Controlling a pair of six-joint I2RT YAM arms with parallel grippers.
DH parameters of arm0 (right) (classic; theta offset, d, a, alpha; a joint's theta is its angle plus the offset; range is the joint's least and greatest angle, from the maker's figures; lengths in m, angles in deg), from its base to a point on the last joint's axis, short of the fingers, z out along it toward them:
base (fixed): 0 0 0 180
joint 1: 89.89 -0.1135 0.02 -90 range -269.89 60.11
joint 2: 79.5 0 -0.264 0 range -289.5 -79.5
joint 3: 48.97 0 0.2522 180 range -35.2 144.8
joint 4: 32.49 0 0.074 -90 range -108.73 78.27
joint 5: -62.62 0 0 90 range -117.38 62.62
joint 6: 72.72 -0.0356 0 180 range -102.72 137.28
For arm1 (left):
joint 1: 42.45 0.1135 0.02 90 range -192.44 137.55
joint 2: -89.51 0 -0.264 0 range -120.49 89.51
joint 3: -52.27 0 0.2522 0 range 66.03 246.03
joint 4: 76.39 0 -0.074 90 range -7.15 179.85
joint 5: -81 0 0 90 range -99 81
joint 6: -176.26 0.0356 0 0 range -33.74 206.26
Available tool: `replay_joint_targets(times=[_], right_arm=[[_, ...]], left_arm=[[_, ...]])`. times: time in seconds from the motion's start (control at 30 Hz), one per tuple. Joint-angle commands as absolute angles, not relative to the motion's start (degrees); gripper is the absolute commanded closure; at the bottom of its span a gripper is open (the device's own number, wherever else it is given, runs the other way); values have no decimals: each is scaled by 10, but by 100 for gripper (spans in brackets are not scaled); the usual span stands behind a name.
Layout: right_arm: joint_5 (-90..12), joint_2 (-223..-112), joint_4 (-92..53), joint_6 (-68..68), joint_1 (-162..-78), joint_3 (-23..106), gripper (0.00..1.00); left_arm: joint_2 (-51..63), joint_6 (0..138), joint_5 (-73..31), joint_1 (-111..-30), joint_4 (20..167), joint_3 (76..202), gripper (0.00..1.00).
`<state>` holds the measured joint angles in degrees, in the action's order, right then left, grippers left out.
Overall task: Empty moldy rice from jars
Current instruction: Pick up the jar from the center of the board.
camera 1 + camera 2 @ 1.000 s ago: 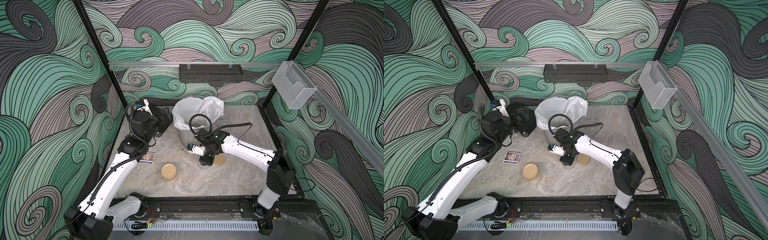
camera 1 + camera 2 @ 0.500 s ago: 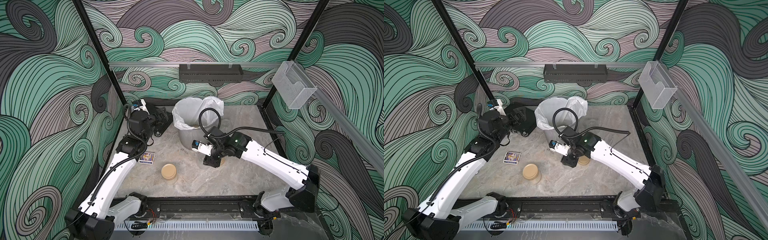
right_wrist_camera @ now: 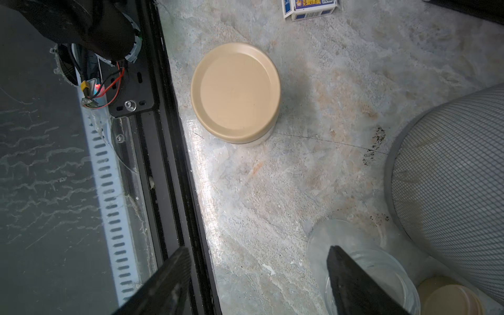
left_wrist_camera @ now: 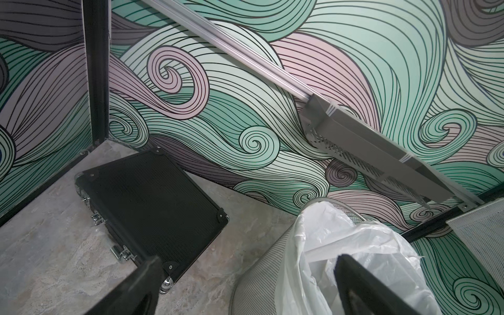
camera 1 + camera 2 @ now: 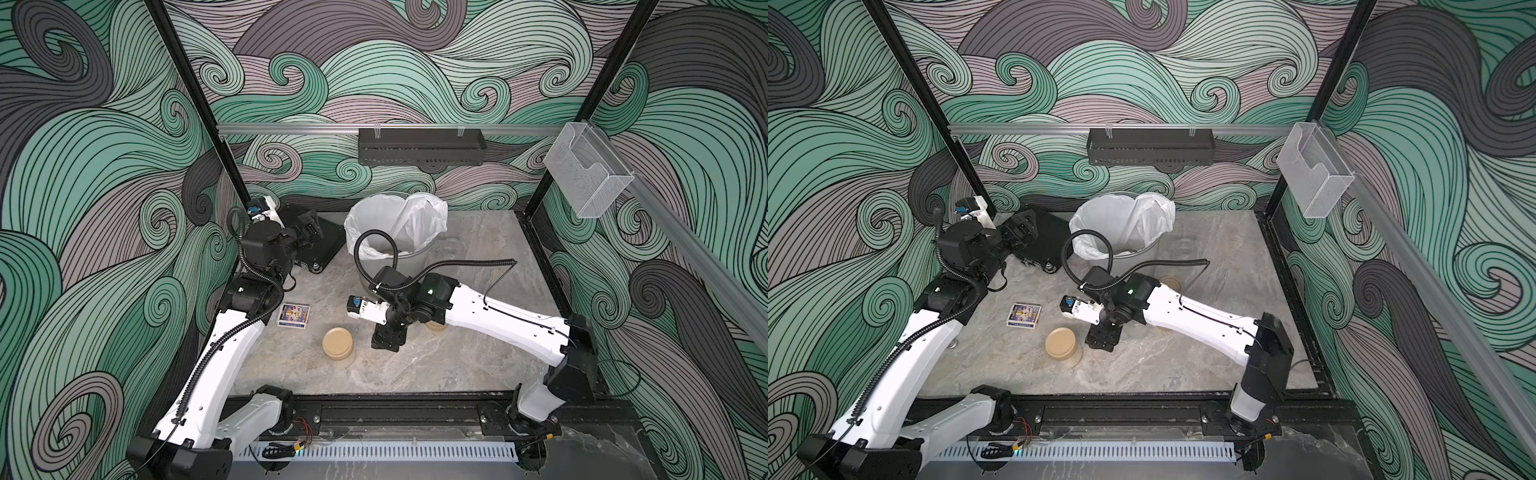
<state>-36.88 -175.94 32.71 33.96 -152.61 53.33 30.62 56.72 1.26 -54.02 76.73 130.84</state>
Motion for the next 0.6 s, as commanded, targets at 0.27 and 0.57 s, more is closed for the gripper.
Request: replay_joint_targets(times=[0.27, 0.57], right_arm=[[-391, -1852, 281, 320, -1558, 601, 1], [-399, -1923, 277, 317, -1577, 656, 1]], left_arm=[[314, 569, -2, -532, 760, 1332, 1], [313, 564, -10, -532, 759, 1330, 1]])
